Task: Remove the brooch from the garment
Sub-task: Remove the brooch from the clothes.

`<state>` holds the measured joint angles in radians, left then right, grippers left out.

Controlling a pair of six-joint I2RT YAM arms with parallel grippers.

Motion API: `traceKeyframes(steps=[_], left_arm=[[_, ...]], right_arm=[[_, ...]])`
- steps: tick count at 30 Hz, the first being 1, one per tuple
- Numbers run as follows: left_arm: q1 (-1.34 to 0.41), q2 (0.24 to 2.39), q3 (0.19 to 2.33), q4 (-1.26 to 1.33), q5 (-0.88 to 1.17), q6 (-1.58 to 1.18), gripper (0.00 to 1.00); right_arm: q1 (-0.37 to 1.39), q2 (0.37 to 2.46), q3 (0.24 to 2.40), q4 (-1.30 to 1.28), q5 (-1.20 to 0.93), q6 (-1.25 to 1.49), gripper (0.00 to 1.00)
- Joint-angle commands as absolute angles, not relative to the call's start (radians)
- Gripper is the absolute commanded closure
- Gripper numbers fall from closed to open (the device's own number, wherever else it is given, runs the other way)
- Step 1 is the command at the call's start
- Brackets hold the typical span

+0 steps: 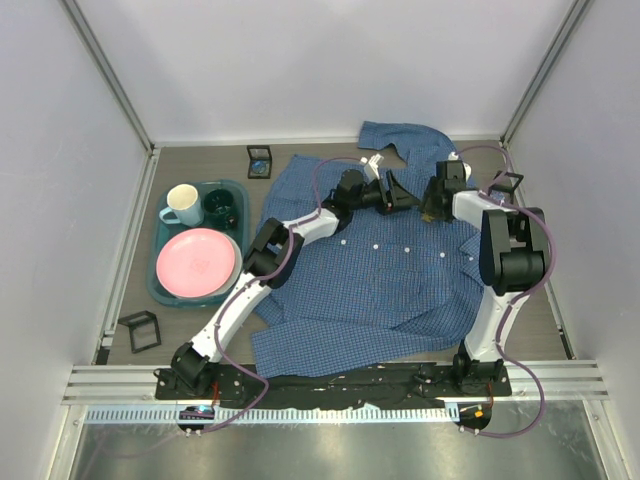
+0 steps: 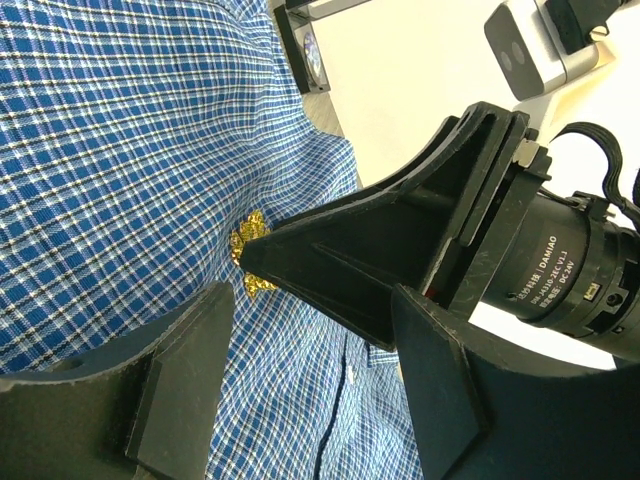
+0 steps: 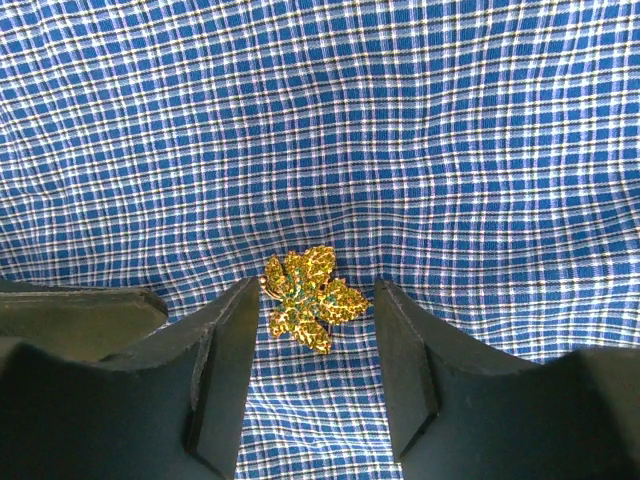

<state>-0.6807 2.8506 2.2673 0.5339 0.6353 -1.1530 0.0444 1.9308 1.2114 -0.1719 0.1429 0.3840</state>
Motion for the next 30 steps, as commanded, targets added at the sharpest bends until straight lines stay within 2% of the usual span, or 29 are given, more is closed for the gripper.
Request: traceKeyframes(steps=[1, 4, 8, 13, 19, 25, 30], left_arm=[[-0.716, 2.749, 2.240, 0.597, 0.710, -1.152, 0.30], [-0.716, 2.712, 2.215, 0.594, 0.715, -1.138, 0.34], [-0.715, 2.678, 2.197, 0.546, 0.710, -1.105, 0.47], [-0.716, 2.662, 2.207, 0.447, 0.715, -1.065, 0.54], [-0.718, 2.626, 2.224, 0.318, 0.698, -0.959, 0.56], [-0.718, 2.643, 2.279, 0.164, 0.617, -0.870, 0.60], [-0.722, 2.619, 2.278, 0.074, 0.563, -0.754, 0.60]], right_arm=[[0.097, 1.988, 1.221, -0.216, 0.147, 0.390, 0.47], [0.089, 1.987, 1.203, -0.203, 0.134, 0.416, 0.54], [0.055, 1.942, 1.126, -0.112, 0.068, 0.480, 0.67], [0.012, 1.852, 1.065, -0.057, 0.026, 0.500, 0.69], [-0.052, 1.784, 0.951, 0.106, -0.123, 0.575, 0.71], [-0.112, 1.773, 0.851, 0.273, -0.242, 0.649, 0.71], [-0.144, 1.787, 0.804, 0.397, -0.333, 0.702, 0.71]])
